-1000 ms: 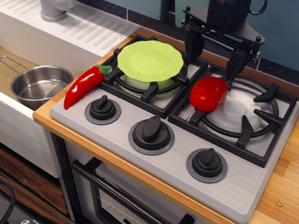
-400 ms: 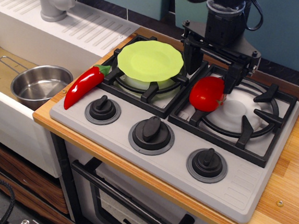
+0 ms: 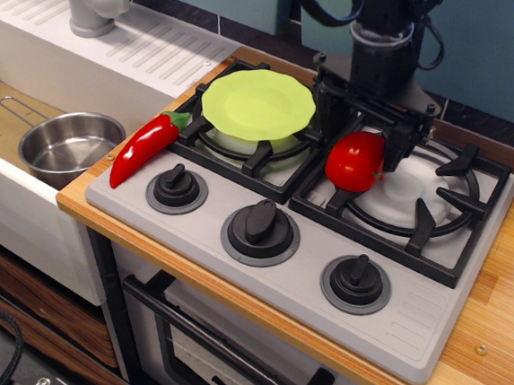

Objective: Put tomato on plate and redpepper in pot or pan in sink

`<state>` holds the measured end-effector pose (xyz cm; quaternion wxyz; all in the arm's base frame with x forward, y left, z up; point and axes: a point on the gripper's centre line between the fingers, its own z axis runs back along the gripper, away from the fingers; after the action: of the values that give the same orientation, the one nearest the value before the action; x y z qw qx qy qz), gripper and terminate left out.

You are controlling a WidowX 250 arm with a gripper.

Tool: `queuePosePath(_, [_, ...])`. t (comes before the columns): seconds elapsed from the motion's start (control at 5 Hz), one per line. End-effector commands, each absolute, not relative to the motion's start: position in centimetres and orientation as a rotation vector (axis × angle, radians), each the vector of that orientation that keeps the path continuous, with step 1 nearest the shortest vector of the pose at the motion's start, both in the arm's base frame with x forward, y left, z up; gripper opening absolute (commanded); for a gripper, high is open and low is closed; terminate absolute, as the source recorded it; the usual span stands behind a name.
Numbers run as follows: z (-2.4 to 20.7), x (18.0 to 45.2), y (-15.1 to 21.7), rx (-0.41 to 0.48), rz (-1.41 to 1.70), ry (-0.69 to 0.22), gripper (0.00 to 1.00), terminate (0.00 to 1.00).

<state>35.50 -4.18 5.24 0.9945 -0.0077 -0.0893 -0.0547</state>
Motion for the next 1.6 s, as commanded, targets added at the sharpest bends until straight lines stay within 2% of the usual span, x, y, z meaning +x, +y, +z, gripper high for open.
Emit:
queuePosePath(0.0, [6.4, 36.5, -4.0, -0.026, -0.106, -0.213, 1.00, 0.00])
queuePosePath(0.4, [6.5, 36.7, -4.1, -0.028, -0.102, -0.205, 1.00, 0.00])
queuePosePath(0.8, [5.8, 36.9, -4.2, -0.071, -0.102, -0.184, 1.00, 0.00])
queuePosePath(1.0, [6.1, 37.0, -4.2, -0.079, -0.084, -0.153, 0.00, 0.00])
queuePosePath(1.4, [8.1, 36.6, -4.6, -0.084, -0.084, -0.106, 0.00, 0.00])
